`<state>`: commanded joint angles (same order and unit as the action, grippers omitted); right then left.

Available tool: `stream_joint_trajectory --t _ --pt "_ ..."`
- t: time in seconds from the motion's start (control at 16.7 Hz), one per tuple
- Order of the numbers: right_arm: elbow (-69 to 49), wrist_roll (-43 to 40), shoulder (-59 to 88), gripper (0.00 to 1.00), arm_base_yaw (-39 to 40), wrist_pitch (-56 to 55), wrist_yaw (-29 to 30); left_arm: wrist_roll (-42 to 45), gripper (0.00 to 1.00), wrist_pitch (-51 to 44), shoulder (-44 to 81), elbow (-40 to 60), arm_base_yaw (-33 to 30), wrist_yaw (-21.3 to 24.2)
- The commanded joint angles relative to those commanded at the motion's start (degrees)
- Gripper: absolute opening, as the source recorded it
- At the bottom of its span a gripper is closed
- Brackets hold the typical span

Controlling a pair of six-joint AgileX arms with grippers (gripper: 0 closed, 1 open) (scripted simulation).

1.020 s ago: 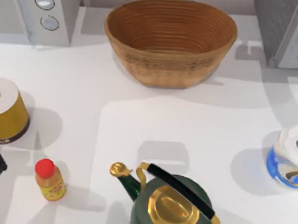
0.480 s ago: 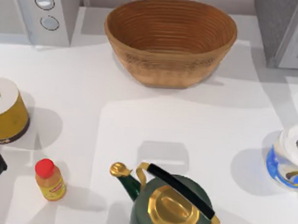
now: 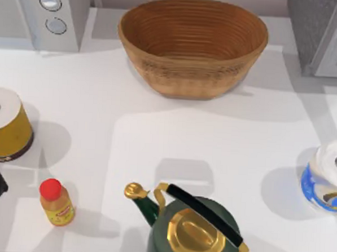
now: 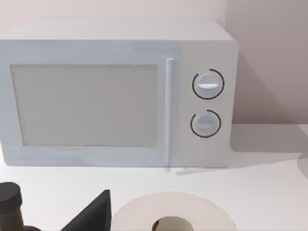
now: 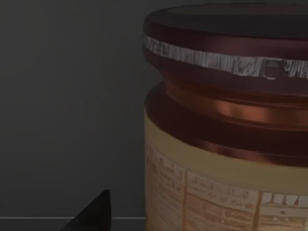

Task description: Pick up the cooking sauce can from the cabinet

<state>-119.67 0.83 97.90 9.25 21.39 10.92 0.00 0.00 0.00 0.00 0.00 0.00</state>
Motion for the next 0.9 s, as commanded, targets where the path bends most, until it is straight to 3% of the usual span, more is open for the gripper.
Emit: stream_joint_trajectory --t 0.36,0.66,0.9 --pt "-12.10 -0.03 9.64 1.00 -1.25 2.42 -1.14 0.00 1.00 0.00 0.00 0.00 0.00 0.00" --pt "-13.36 -0.03 10.66 1.00 -1.39 2.67 -1.26 0.00 1.00 0.00 0.00 0.00 0.00 0.00" --pt "-13.36 -0.03 10.66 0.70 -1.39 2.67 -1.26 0.00 1.00 0.00 0.00 0.00 0.00 0.00"
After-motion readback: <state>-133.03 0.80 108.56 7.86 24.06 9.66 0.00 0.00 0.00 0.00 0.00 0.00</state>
